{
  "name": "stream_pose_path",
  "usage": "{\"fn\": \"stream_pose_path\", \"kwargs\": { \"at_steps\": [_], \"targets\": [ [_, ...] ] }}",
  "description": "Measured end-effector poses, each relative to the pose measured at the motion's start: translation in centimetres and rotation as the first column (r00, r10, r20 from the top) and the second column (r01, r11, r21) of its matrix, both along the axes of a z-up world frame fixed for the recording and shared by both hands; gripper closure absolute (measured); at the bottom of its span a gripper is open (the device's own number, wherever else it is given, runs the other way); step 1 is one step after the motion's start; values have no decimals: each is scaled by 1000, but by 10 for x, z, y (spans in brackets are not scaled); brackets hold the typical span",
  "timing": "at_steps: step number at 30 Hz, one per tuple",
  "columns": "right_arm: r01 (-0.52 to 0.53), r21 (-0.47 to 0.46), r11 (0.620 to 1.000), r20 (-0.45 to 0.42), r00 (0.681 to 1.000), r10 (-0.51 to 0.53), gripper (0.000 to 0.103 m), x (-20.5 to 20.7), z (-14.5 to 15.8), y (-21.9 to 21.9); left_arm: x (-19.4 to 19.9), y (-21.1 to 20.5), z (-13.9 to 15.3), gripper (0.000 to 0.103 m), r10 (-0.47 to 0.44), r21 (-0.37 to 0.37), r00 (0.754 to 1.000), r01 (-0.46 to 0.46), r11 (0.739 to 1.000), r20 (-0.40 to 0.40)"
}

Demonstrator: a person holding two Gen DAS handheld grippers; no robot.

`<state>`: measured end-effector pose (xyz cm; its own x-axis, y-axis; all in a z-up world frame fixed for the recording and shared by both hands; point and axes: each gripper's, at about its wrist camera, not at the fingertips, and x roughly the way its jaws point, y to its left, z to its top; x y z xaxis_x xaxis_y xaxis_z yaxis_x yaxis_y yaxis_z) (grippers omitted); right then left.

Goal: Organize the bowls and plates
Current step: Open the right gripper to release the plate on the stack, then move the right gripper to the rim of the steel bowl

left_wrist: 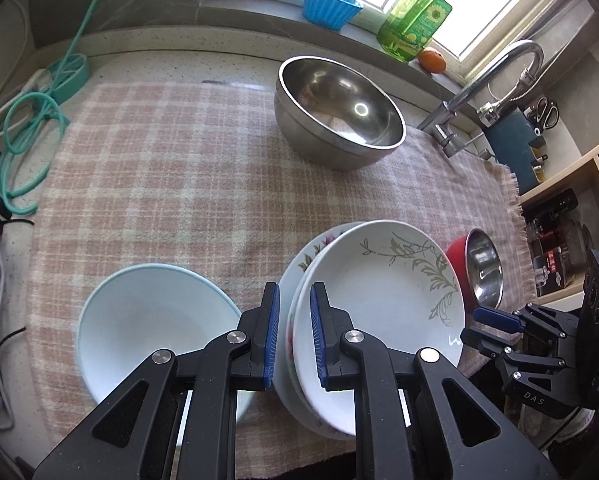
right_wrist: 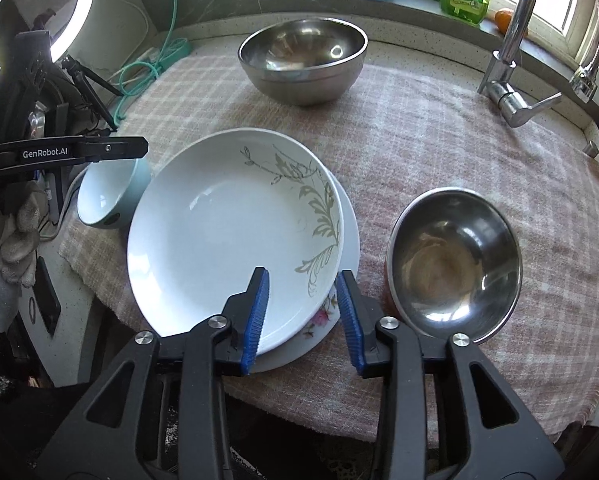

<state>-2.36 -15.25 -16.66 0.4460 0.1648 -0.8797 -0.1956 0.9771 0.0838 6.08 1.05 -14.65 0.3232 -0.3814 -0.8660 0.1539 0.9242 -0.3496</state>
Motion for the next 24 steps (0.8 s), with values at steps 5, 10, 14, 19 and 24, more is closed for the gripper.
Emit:
{"fn": "stream_pose_path", "kwargs": {
  "at_steps": [5, 10, 14, 19, 24],
  "targets": [
    [48, 44, 998, 70, 996, -51, 36, 12, 24, -12, 10, 15, 9, 56, 47, -18, 999, -47, 999, 19],
    [106, 130, 986, 95, 988, -119, 28, 35, 41, -29, 26, 28, 17, 54, 88, -51, 996, -86, 995, 30],
    [140, 176, 974, 114, 980, -161, 28, 57, 53, -37, 42, 28, 22, 54, 91, -57, 995, -88, 994, 46],
    [158, 225, 962, 114, 976, -187, 28, 89, 57, -42, 63, 23, 25, 54, 93, -68, 994, -89, 994, 55],
    [187, 279, 942, 45, 977, -207, 28, 122, 44, -47, 86, 15, 23, 54, 85, -67, 995, -81, 994, 57]
  ]
}}
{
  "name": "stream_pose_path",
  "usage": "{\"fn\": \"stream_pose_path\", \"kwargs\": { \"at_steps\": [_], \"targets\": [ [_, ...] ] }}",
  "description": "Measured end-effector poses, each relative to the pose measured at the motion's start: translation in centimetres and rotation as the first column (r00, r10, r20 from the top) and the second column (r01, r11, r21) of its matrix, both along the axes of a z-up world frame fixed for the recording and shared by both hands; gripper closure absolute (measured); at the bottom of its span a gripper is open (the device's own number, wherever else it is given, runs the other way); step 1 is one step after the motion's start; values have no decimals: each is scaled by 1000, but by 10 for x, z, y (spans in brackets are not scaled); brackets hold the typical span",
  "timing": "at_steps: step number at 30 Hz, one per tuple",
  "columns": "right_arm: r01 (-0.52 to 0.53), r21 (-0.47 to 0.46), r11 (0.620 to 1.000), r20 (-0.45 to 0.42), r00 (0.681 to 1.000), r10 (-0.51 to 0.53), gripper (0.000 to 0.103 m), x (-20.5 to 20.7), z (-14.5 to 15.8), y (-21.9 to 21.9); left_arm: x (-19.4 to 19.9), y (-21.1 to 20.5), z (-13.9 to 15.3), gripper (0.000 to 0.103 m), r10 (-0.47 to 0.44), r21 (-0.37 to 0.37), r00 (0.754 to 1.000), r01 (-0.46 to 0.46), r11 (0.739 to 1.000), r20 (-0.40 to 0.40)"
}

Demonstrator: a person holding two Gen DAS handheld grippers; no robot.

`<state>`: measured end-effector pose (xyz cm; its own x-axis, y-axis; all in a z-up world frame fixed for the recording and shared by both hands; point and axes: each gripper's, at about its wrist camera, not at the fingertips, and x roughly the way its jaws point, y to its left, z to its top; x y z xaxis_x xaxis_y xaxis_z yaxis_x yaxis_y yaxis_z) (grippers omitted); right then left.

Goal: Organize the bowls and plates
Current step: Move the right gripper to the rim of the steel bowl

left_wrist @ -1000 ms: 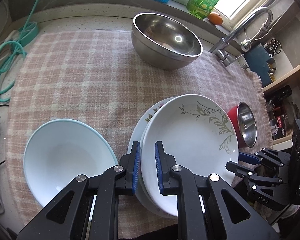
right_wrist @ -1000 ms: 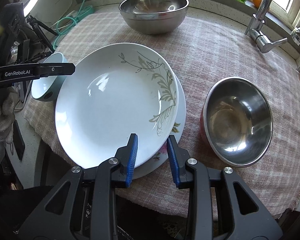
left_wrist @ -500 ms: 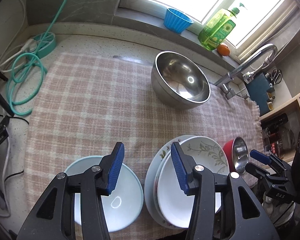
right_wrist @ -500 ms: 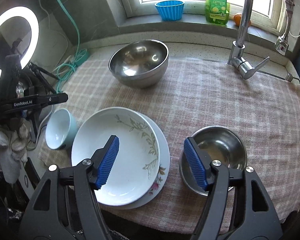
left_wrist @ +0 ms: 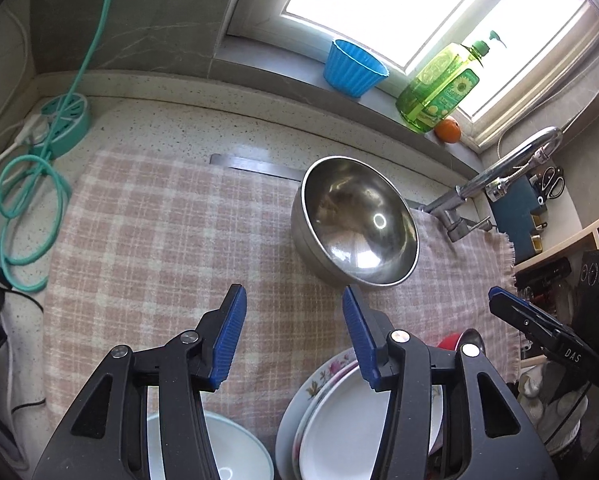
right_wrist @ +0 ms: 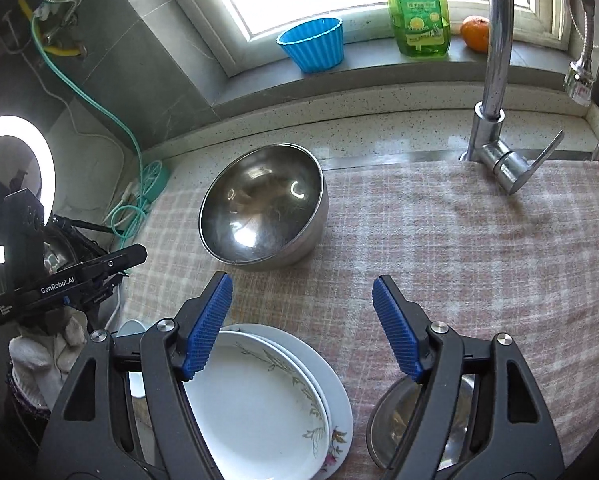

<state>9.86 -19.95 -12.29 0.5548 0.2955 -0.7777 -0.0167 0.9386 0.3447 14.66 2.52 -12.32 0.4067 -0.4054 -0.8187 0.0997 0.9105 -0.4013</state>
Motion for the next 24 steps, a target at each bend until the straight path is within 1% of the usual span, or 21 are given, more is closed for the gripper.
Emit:
{"fn": "stream_pose_path", "kwargs": {
  "at_steps": [4, 6, 9, 11, 15, 17, 20, 21, 23, 24],
  "targets": [
    [24, 53, 998, -42, 999, -22, 28, 22, -14, -5, 16, -10, -4, 54, -16, 27, 1000, 16, 1000, 1],
    [45, 70, 997, -53, 998, -41, 30, 31, -19, -8, 24, -13, -9, 54, -23, 17, 1000, 24, 1000, -17],
    [60, 74, 995, -62, 997, -56, 39, 45, -25, -10, 36, -15, -17, 54, -12, -16, 999, 11, 1000, -52],
    [64, 74, 995, -71, 996, -59, 50, 53, -28, -10, 43, -17, -21, 54, -7, -23, 998, 6, 1000, -63],
    [82, 103, 991, -100, 992, -72, 56, 66, -37, -12, 56, -18, -30, 55, 9, -47, 996, -13, 999, -87],
    [89, 128, 988, -118, 990, -74, 62, 72, -42, -13, 62, -20, -35, 57, 9, -53, 995, -14, 999, -101],
    [95, 134, 986, -141, 987, -76, 64, 79, -49, -12, 68, -24, -40, 60, -2, -52, 994, -4, 999, -111],
    [94, 133, 987, -149, 986, -74, 65, 81, -52, -11, 69, -25, -42, 64, -8, -52, 993, 2, 999, -115],
    [87, 135, 987, -162, 985, -65, 72, 85, -56, -9, 71, -27, -46, 68, -14, -53, 992, 7, 999, -127],
    [85, 132, 988, -167, 984, -62, 73, 86, -58, -7, 72, -27, -48, 72, -17, -53, 991, 10, 999, -133]
  ]
}}
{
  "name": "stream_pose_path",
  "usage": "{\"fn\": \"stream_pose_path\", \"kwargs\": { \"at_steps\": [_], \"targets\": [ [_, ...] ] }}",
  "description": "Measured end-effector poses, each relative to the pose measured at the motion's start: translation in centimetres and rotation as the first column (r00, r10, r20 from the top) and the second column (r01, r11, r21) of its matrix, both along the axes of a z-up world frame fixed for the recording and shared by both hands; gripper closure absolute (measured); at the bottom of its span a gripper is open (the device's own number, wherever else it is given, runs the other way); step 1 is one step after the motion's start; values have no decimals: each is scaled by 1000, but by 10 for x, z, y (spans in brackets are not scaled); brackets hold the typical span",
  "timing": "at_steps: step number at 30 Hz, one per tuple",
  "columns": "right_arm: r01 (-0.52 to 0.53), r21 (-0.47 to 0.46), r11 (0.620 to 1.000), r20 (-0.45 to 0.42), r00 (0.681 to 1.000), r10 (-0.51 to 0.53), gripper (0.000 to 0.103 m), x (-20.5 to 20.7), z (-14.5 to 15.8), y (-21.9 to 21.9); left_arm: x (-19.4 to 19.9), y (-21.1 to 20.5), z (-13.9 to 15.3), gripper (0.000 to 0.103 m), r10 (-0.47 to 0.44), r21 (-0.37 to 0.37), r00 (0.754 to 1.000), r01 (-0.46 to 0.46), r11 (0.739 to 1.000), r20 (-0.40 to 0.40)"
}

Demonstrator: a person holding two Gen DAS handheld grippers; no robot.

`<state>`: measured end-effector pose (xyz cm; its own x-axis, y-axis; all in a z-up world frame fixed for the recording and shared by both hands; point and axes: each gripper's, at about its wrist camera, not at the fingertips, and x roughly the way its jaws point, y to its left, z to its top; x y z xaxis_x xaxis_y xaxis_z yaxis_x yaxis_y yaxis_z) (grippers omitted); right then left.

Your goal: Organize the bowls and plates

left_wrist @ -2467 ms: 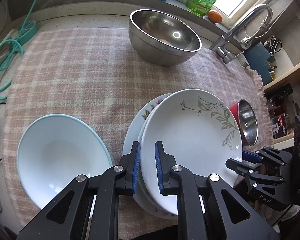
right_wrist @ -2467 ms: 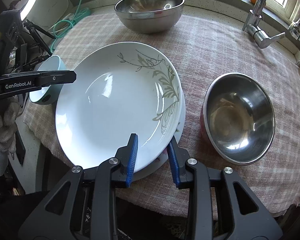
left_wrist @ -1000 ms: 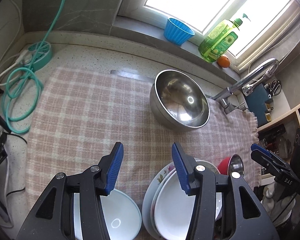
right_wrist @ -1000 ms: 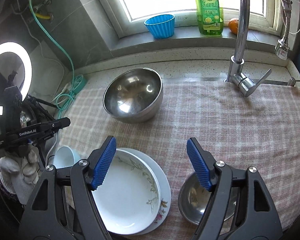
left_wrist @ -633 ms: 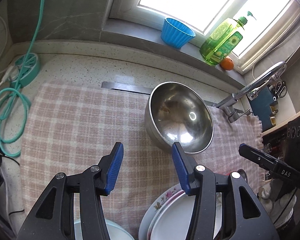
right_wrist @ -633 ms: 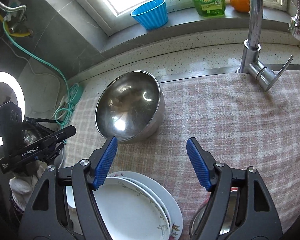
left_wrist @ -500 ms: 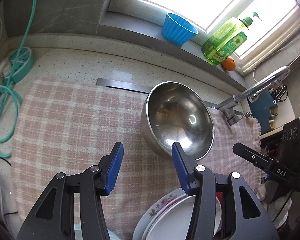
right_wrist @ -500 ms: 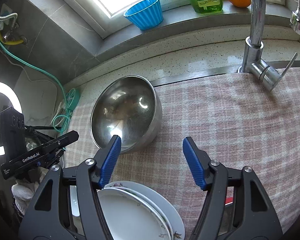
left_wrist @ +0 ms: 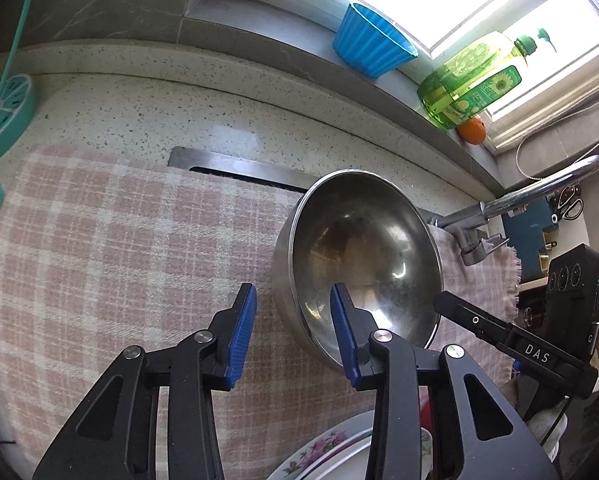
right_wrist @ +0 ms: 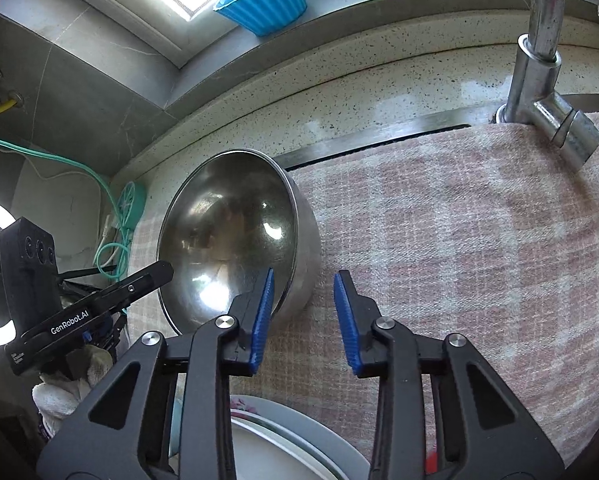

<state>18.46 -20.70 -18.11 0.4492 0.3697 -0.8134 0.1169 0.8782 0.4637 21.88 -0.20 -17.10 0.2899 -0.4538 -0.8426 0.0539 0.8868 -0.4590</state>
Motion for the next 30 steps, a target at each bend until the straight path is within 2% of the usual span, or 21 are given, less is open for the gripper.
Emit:
{"fn": "stream_pose_path", "kwargs": {
  "at_steps": [3, 5, 9, 17, 30],
  "targets": [
    [-12, 1, 1000, -7, 1000, 12, 81, 3, -4, 3, 2, -2, -6, 85, -7, -4, 1000, 7, 1000, -17],
    [-22, 2, 1000, -9, 1000, 22, 87, 4, -5, 6, 2, -3, -8, 87, -10, -10, 1000, 10, 1000, -22],
    [-35, -48, 998, -1, 999, 35, 87, 3, 0, 14, 2, -4, -7, 87, -11, -3, 1000, 11, 1000, -19],
    [-72, -60, 996, 14, 997, 73, 87, -5, 8, 30, -13, 8, -1, 87, 1, -1, 1000, -1, 1000, -6],
    [-182, -59, 982, 20, 983, 183, 87, -28, 13, 79, -54, 51, 12, 87, 56, 10, 998, -57, 998, 13]
  ]
}}
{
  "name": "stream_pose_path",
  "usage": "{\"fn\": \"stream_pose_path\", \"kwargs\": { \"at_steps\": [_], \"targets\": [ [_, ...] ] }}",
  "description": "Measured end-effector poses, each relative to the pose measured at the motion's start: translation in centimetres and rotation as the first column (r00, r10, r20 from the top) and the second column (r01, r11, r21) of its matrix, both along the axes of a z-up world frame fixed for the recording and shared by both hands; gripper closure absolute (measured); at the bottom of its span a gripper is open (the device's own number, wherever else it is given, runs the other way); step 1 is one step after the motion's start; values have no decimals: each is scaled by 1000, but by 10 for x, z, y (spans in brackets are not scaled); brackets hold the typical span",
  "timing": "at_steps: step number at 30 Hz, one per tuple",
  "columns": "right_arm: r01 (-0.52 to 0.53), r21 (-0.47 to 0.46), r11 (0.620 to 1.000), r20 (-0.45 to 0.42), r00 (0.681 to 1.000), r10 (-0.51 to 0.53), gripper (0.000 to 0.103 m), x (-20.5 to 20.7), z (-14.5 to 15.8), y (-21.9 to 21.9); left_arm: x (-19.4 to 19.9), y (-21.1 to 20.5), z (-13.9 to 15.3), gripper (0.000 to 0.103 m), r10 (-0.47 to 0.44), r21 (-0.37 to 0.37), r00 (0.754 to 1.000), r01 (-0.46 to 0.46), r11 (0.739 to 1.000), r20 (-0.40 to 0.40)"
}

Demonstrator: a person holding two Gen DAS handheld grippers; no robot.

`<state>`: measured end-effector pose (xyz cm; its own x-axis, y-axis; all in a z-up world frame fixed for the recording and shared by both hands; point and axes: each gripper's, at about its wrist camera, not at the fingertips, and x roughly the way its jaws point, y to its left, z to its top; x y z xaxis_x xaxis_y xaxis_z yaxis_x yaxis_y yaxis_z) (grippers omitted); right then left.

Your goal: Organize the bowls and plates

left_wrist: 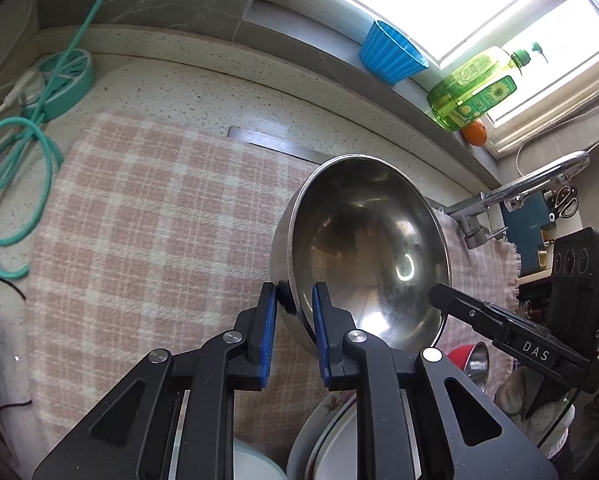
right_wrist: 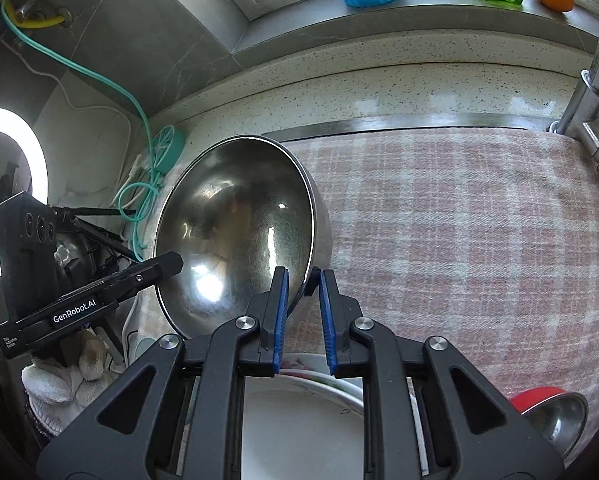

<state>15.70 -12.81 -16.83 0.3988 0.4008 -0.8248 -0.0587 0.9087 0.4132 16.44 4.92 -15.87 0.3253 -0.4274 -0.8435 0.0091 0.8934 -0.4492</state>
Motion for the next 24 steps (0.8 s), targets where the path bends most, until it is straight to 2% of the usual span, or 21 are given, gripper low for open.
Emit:
{"fn": "stream_pose_path", "kwargs": {
  "at_steps": [10, 24],
  "targets": [
    [-53, -7, 999, -21, 998, 53, 86, -22, -12, 28, -24, 21, -5, 87, 29, 15, 999, -29, 999, -13],
    [-70, -29, 997, -38, 997, 69, 86, -25, -24, 48, -34, 29, -13, 87, 52, 27, 998, -51, 998, -27]
  ]
}}
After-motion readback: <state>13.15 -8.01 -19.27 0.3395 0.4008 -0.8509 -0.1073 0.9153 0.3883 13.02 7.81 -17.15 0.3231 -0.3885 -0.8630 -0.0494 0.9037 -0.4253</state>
